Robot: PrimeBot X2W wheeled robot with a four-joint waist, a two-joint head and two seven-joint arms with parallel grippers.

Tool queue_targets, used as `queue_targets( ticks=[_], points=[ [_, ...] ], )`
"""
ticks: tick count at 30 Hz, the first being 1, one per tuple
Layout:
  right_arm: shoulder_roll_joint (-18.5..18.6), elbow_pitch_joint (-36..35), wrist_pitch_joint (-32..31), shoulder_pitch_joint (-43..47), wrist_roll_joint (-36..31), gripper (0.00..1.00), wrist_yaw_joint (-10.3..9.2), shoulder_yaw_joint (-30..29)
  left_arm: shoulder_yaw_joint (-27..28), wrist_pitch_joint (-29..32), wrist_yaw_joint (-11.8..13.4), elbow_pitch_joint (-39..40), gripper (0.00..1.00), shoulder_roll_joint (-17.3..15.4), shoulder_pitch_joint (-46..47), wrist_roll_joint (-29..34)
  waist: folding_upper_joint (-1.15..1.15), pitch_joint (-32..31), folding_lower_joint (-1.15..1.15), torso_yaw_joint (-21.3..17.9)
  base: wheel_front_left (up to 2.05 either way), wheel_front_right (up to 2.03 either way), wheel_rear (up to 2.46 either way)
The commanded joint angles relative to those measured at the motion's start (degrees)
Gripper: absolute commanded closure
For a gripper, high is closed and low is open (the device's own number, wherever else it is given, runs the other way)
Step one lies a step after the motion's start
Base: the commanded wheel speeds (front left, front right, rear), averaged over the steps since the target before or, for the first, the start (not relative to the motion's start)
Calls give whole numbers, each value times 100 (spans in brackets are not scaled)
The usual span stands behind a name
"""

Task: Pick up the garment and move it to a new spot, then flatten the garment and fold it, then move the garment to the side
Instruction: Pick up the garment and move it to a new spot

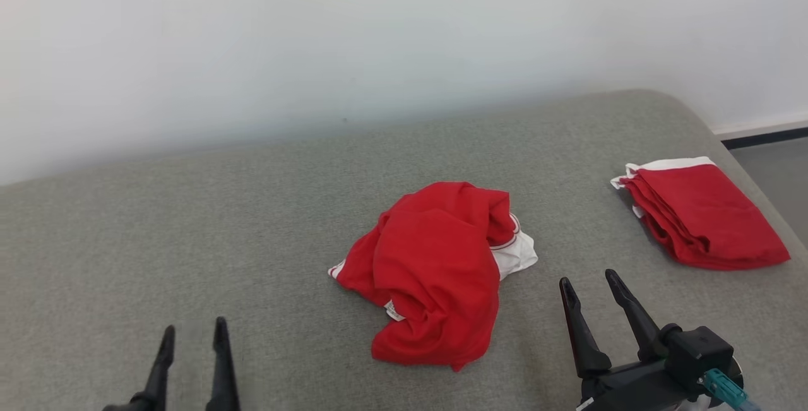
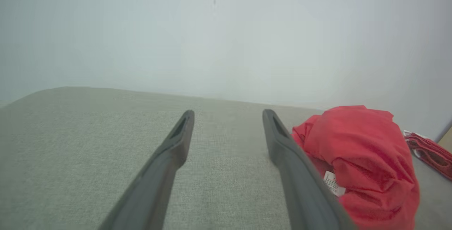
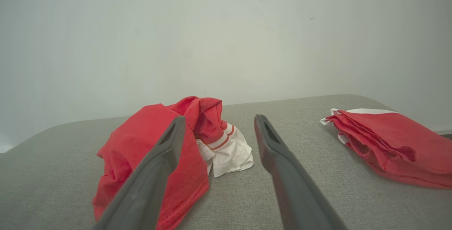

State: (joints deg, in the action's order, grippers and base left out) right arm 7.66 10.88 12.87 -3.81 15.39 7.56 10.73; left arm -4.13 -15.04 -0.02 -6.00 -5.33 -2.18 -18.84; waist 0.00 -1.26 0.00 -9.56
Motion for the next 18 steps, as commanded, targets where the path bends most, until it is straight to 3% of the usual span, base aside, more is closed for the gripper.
queue_targets(
  ticks=[1,10,18],
  points=[
    [11,18,-3,4,-4,0,-14,-17,118,-17,-31,70,0,29,-141,91,0,-57,0,118,0,0,0],
    [-11,252,81,157,40,0,-14,-72,813,-18,-363,100,0,109,-592,472,0,-182,0,288,0,0,0],
    [-72,638,140,272,114,0,-14,-114,1004,-18,-556,-37,0,145,-797,776,0,-227,0,331,0,0,0]
  ],
)
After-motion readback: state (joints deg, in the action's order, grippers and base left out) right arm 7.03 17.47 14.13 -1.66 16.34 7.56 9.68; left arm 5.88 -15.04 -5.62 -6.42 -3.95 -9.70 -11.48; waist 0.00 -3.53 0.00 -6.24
